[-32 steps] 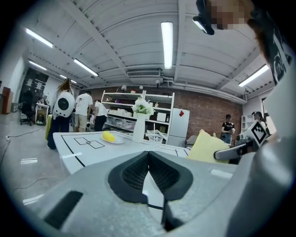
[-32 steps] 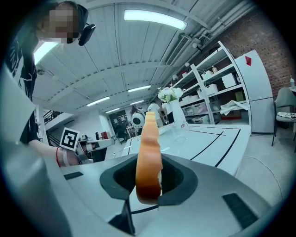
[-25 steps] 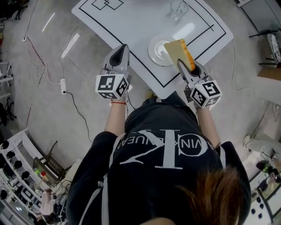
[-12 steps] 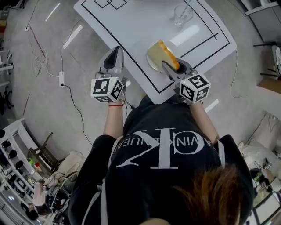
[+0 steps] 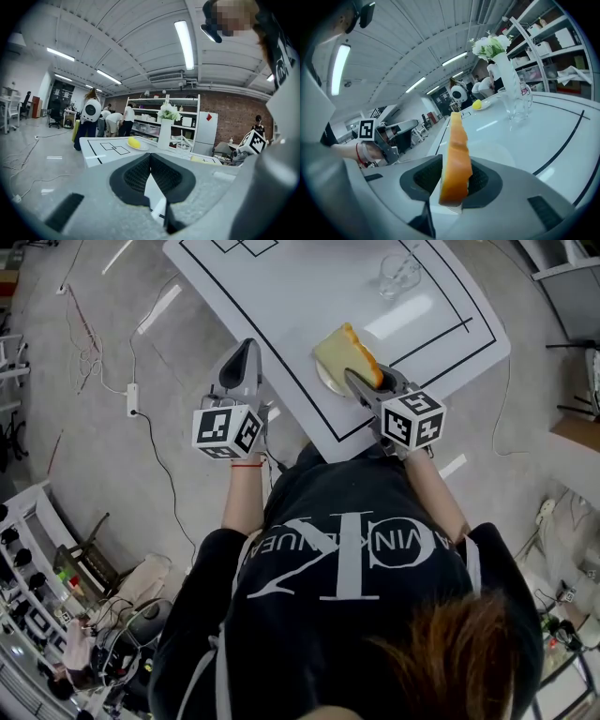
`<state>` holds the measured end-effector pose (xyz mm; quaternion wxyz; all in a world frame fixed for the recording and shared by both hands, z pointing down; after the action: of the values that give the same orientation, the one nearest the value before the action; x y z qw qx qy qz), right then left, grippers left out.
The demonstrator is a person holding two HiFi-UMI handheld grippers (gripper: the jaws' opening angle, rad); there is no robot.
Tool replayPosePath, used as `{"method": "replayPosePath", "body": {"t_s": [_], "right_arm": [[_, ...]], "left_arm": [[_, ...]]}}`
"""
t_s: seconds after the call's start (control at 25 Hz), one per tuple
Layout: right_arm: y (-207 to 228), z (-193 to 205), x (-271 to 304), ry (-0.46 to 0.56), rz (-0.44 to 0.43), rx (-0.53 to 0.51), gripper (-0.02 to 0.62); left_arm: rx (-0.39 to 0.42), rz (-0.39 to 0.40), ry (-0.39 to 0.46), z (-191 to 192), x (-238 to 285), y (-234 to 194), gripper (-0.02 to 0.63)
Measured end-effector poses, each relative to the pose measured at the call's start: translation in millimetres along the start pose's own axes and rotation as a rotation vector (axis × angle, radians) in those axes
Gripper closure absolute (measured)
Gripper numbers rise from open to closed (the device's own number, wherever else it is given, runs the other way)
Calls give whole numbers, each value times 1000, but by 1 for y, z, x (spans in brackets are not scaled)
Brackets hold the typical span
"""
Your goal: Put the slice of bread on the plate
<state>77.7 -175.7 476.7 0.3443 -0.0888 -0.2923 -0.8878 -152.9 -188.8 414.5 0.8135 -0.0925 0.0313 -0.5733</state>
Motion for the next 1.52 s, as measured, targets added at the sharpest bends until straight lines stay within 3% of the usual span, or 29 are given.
{"method": "replayPosePath", "body": {"t_s": [0.32, 0.72, 1.2, 1.52], "right_arm": [[8, -1, 3, -52, 87, -155, 401], [28, -3, 3, -73, 182, -179, 302], [32, -4, 1, -106, 247, -252, 265], [35, -6, 2, -83, 236, -222, 265]], "left_arm": [[-6, 21, 4, 1, 10, 5, 595], [-7, 48, -4, 4, 16, 14, 595], [-10, 42, -8, 1, 9, 13, 595], [-14, 42, -18, 5, 6, 9, 595]]}}
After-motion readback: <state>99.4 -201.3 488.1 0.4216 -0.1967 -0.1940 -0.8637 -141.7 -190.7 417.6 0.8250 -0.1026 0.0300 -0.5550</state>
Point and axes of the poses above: the fingertips, and each gripper's own axes: x forward along the fingers, y to its right, z out of its underside, the point moved 5 cm from there along -x, backward along the fingers, and after that the axes turned 7 degrees about y, right-handed, at the moved point
